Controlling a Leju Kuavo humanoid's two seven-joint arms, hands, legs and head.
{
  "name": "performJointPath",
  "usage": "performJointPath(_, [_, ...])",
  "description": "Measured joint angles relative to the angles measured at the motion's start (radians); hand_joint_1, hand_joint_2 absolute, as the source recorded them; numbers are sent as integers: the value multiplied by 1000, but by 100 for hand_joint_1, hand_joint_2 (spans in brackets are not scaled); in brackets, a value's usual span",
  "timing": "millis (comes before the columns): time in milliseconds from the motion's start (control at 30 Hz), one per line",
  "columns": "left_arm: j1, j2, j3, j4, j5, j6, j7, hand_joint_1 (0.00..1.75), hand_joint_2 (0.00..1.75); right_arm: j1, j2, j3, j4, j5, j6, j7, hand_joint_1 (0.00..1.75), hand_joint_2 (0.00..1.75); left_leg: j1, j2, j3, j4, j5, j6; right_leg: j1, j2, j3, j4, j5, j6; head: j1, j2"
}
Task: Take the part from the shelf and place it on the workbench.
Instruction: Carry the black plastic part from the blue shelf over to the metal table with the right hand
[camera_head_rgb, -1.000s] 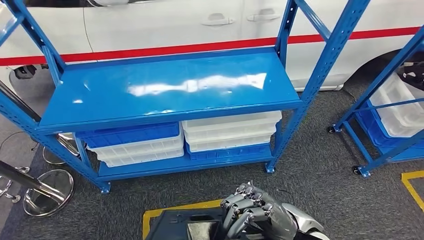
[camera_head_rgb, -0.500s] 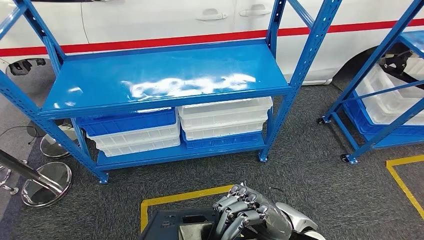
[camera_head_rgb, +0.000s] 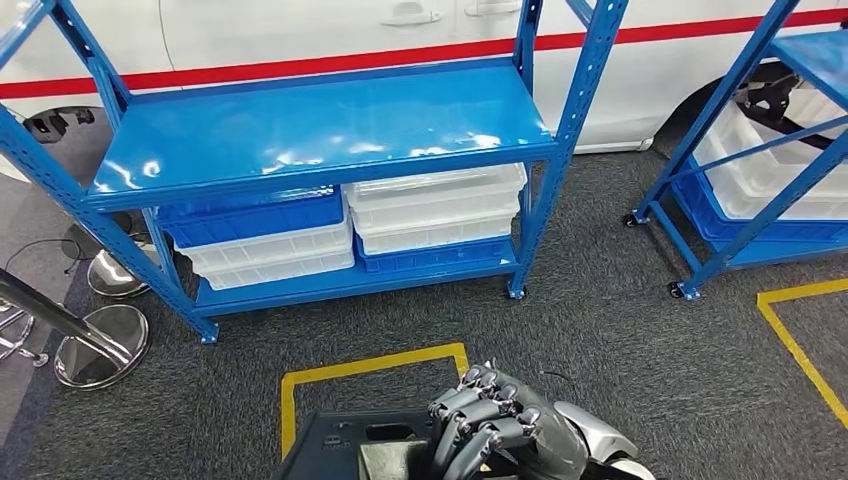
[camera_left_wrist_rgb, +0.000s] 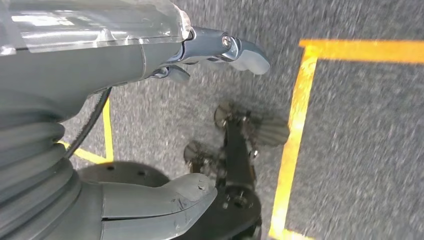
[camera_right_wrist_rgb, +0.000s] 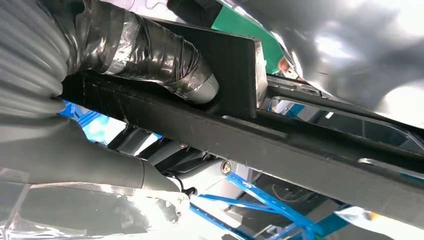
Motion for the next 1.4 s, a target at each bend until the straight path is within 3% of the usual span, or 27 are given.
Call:
performJointPath(33, [0, 0, -2, 0, 3, 2, 0, 0, 175, 0, 0, 1, -1, 2, 0, 0, 175, 175, 1, -2, -15, 35, -36, -2, -1, -1, -11, -3, 11, -10, 0, 0])
performJointPath(100, [0, -1, -7, 0, 10, 4, 0, 0, 175, 0, 1, 3, -2, 8, 0, -2, 175, 175, 2, -4, -55, 159, -133, -5, 3, -2, -36, -3, 31, -20, 0, 0])
performJointPath(133, [0, -1, -8, 0, 13, 5, 0, 0, 175, 0, 1, 5, -3, 13, -1, -2, 175, 175, 2, -5, -69, 222, -163, -7, 6, -2, -49, -2, 41, -21, 0, 0])
performJointPath(167, [1, -1, -10, 0, 17, 6, 0, 0, 175, 0, 1, 7, -4, 18, -1, -3, 175, 175, 2, -5, -71, 262, -171, -7, 8, -2, -62, 0, 50, -21, 0, 0])
performJointPath(200, [1, -1, -11, 0, 21, 7, 1, 0, 175, 0, 1, 9, -6, 23, -2, -4, 175, 175, 1, -5, -55, 266, -159, -5, 10, -2, -74, 2, 58, -20, 0, 0])
performJointPath(233, [1, -1, -12, 0, 26, 8, 2, 0, 175, 0, 1, 11, -8, 27, -3, -5, 175, 175, 1, -5, -19, 231, -137, -2, 12, -2, -84, 5, 64, -19, 0, 0])
performJointPath(300, [-1, 0, -13, 1, 34, 10, 4, 0, 175, -1, 1, 15, -12, 34, -6, -5, 175, 175, -1, -22, 84, 92, -111, 8, 13, 3, -100, 13, 73, -12, 0, 0])
performJointPath(367, [-1, 2, -16, 2, 39, 14, 7, 0, 175, -4, 0, 20, -15, 39, -6, -2, 175, 175, -5, -46, 146, -6, -115, 17, 12, 9, -109, 20, 81, -1, 0, 0])
performJointPath(400, [1, 3, -17, 2, 41, 15, 10, 0, 175, -6, -1, 24, -16, 42, -6, 0, 175, 175, -7, -51, 154, -24, -121, 20, 11, 12, -112, 20, 87, 6, 0, 0])
performJointPath(500, [1, 1, -20, 3, 48, 18, 20, 0, 175, -12, -2, 34, -16, 58, -14, 9, 175, 175, -5, -27, 150, -38, -106, 37, 10, 21, -120, 28, 88, 25, 0, 0])
performJointPath(567, [0, -1, -21, 3, 53, 26, 28, 0, 175, -17, -4, 40, -16, 73, -29, 17, 175, 175, -1, -7, 146, -43, -95, 47, 7, 16, -157, 106, 33, 34, 0, 0])
performJointPath(633, [0, -3, -26, 4, 56, 52, 44, 0, 175, -19, -6, 47, -15, 84, -45, 25, 175, 175, -3, 11, 137, -41, -91, 52, 4, 11, -211, 233, -36, 42, 0, 0])
performJointPath(667, [0, -4, -29, 5, 56, 68, 53, 0, 175, -18, -8, 49, -15, 88, -52, 29, 175, 175, -4, 21, 134, -39, -90, 52, 2, 10, -227, 277, -51, 45, 0, 0])
performJointPath(700, [0, -5, -33, 6, 56, 81, 59, 0, 175, -18, -9, 51, -15, 89, -56, 31, 175, 175, -4, 30, 132, -37, -89, 51, 2, 8, -225, 285, -45, 46, 0, 0])
performJointPath(733, [-1, -7, -36, 6, 56, 89, 62, 0, 175, -18, -10, 52, -15, 90, -59, 33, 175, 175, -5, 38, 131, -35, -90, 50, 1, 3, -204, 255, -22, 45, 0, 0])
performJointPath(833, [-5, -11, -44, 7, 56, 100, 62, 0, 175, -20, -12, 54, -15, 96, -69, 40, 175, 175, -8, 60, 134, -31, -95, 42, 11, -43, -97, 65, 53, 28, 0, 0])
performJointPath(900, [-6, -12, -50, 7, 61, 113, 59, 0, 175, -21, -13, 55, -15, 108, -84, 47, 175, 175, -12, 75, 134, -30, -98, 33, 21, -59, -78, 19, 55, 14, 0, 0])
performJointPath(967, [-8, -12, -58, 7, 69, 128, 57, 0, 175, -21, -15, 56, -15, 119, -97, 51, 175, 175, -14, 89, 135, -29, -102, 24, 19, -41, -81, 14, 59, 3, 0, 0])
performJointPath(1033, [-11, -12, -65, 7, 75, 146, 56, 0, 175, -24, -16, 57, -16, 122, -105, 55, 175, 175, -12, 63, 126, -1, -127, 15, 12, -25, -78, 5, 65, -9, 0, 0])
performJointPath(1100, [-13, -11, -73, 9, 80, 175, 55, 0, 175, -30, -17, 61, -17, 126, -112, 65, 175, 175, -8, 15, 78, 106, -187, 9, 9, -9, -77, 0, 69, -17, 0, 0])
performJointPath(1133, [-14, -10, -78, 10, 85, 191, 53, 0, 175, -32, -17, 64, -17, 127, -116, 73, 175, 175, -8, 2, 44, 177, -218, 8, 9, 1, -78, 1, 69, -18, 0, 0])
performJointPath(1167, [-13, -10, -82, 11, 90, 205, 51, 0, 175, -33, -17, 67, -17, 128, -120, 79, 175, 175, -8, -4, 14, 235, -235, 6, 9, 12, -79, 3, 70, -19, 0, 0])
performJointPath(1200, [-12, -9, -86, 11, 96, 216, 49, 0, 175, -33, -17, 69, -17, 129, -124, 84, 175, 175, -7, -6, -1, 261, -231, 4, 8, 24, -80, 5, 70, -18, 0, 0])
performJointPath(1233, [-11, -9, -90, 12, 99, 224, 49, 0, 175, -33, -17, 71, -17, 129, -126, 86, 175, 175, -6, -7, 2, 246, -207, 3, 7, 36, -80, 9, 69, -17, 0, 0])
performJointPath(1267, [-10, -8, -92, 12, 100, 227, 48, 0, 175, -33, -17, 73, -17, 129, -127, 87, 175, 175, -3, -13, 22, 195, -169, 3, 6, 48, -81, 14, 67, -15, 0, 0])
performJointPath(1333, [-10, -8, -95, 13, 103, 223, 53, 0, 175, -36, -18, 76, -17, 129, -126, 88, 175, 175, 4, -49, 76, 66, -108, 2, 5, 69, -87, 30, 61, -5, 0, 0])
performJointPath(1400, [-10, -7, -100, 14, 106, 211, 57, 0, 175, -42, -19, 79, -17, 127, -126, 87, 175, 175, 5, -76, 99, 9, -96, 6, 5, 88, -99, 41, 61, 8, 0, 0])
